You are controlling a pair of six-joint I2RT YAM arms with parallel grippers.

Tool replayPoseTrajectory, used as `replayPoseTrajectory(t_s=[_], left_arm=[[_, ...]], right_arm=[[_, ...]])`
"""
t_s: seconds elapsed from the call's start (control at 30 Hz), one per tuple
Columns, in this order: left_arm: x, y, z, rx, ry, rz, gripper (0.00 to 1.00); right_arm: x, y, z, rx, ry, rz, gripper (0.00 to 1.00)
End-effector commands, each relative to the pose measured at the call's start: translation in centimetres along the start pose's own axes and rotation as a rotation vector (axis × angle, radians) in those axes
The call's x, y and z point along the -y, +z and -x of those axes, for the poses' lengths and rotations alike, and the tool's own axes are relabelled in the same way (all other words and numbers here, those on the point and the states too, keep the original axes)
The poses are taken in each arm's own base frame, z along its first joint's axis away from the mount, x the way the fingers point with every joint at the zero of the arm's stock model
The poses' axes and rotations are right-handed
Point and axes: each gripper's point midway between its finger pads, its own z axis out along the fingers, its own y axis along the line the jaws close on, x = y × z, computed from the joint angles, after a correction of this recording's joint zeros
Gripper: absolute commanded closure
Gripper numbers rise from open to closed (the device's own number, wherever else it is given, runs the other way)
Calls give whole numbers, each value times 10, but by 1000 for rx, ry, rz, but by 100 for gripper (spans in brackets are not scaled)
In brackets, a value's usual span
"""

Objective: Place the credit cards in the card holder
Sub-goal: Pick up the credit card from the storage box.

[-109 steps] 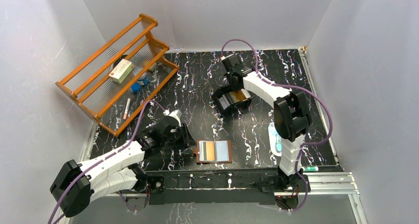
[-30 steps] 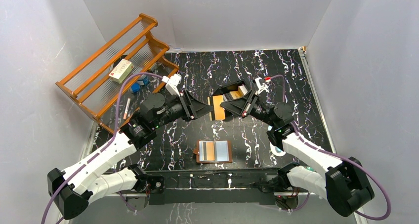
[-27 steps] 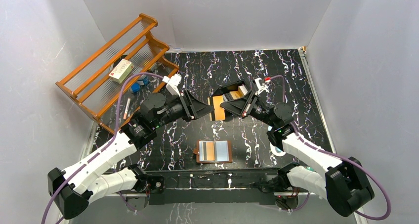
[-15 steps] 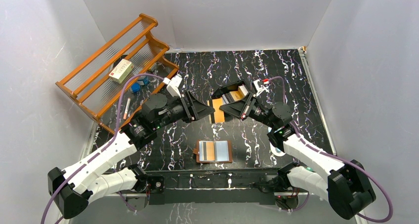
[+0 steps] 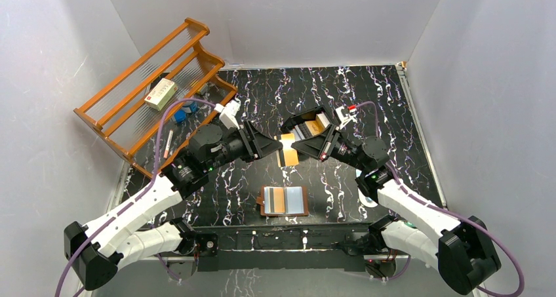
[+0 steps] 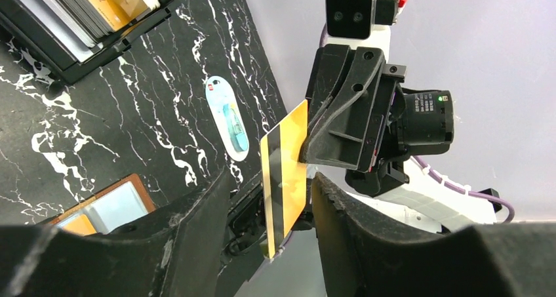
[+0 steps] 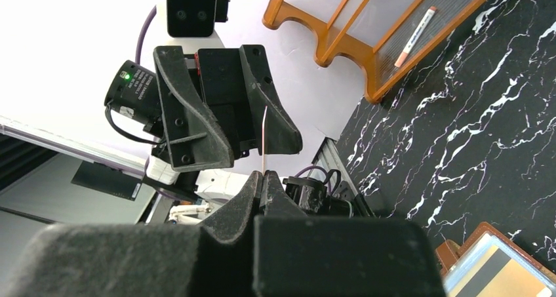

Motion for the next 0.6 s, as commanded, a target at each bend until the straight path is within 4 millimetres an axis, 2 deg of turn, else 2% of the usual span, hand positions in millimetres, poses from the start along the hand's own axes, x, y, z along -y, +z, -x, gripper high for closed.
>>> replayPoseTrajectory(t_s=[0.0,0.07,0.13,0.17,0.23,0.33,0.47,0.57], left_arm=[[18,-2,4,19,6,-95,57],[22,0,2,4,6,-119,69],[28,1,1,-7,9,-148,91],[30,1,0,-12,8,-157,98],[31,0,-1,-19,6,-162,100],[22,1,-5,-34,4,-128,100],[-22,2,-19,-79,-11,79,100],[-49,3,-37,-148,-26,171,100]], right_arm=[[-38,4,5,-4,-47,126,100],[-36,4,2,-20,-45,123,99],[-32,4,2,-22,-39,108,96],[-29,4,1,-23,-35,97,94],[-18,4,-1,-31,-27,55,87],[1,3,-6,-44,-24,-32,68],[45,-9,-11,-54,-27,-270,49],[83,-27,-20,-85,-29,-464,46]])
